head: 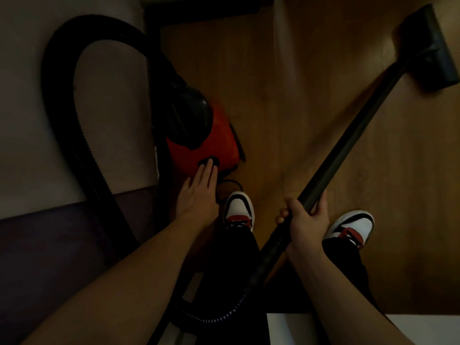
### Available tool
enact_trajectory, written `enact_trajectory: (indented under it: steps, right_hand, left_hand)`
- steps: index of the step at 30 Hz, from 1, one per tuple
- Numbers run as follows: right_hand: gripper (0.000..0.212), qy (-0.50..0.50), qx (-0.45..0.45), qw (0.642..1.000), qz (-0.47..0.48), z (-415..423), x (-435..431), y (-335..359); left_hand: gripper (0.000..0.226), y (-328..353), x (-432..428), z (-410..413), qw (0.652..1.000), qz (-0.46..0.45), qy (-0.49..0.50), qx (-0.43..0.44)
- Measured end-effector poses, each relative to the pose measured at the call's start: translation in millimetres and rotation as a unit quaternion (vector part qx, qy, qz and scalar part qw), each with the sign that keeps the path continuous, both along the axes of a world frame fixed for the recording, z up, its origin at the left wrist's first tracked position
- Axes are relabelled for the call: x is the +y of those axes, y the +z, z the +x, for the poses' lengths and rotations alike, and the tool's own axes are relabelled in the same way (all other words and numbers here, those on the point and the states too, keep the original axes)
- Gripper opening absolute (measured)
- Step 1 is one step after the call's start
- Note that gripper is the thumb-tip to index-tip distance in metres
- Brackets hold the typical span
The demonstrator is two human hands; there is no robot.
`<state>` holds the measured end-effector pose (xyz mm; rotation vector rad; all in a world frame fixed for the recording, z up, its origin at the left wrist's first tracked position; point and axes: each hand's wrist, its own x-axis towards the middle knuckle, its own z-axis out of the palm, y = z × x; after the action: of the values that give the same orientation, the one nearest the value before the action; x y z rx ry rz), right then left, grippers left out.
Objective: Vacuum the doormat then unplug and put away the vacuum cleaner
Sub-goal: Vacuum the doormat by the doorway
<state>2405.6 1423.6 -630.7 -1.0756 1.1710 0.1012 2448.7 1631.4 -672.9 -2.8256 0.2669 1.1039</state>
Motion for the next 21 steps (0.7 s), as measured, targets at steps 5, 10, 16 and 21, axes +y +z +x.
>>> enact_trajectory:
  steps: [5,10,16,21]
  right_hand:
    - [0.083,-0.001,-0.003,1.000,0.008,-1,0,-1]
    - [0.084,0.003,-0.004,1.000,0.009,-4,3,0]
    - [0.084,0.012,-0.005,1.000,0.011,-4,4,1]
    - [0.084,0.007,-0.006,1.000,0.012,-3,8,-4]
  left_hand:
    - [0.096,-5,-3,-2,0.999,-0.017,0.012,-0.035]
    - [0.095,-9,-4,-1,0.999,-0.016,0.013,-0.045]
    - [0.089,-18,-7,-1,0.997,-0.017,0.024,-0.065]
    - [0.094,-33,-7,-4,0.998,0.002,0.027,-0.060]
